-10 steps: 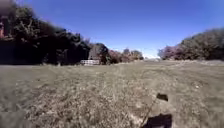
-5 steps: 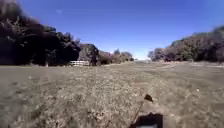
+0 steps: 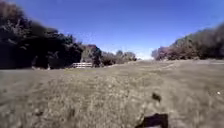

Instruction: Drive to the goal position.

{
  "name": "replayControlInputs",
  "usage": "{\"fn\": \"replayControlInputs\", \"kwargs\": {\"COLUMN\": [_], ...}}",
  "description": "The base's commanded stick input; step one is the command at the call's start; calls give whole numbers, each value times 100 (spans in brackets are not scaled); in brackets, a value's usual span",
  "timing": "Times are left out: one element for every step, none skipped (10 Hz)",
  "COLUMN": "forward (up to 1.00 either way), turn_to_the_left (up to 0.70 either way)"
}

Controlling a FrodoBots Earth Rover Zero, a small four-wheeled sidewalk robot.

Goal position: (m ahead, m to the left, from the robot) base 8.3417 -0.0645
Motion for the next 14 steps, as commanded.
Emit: {"fn": "replayControlInputs", "kwargs": {"forward": [100, 100, 76, 13, 0, 98, 99, 100, 100, 100, 100, 100, 100, 100], "turn_to_the_left": [0, 0, 0, 0, 0, 0, 0, 0, 0, 0, 0, 0, 0, 0]}}
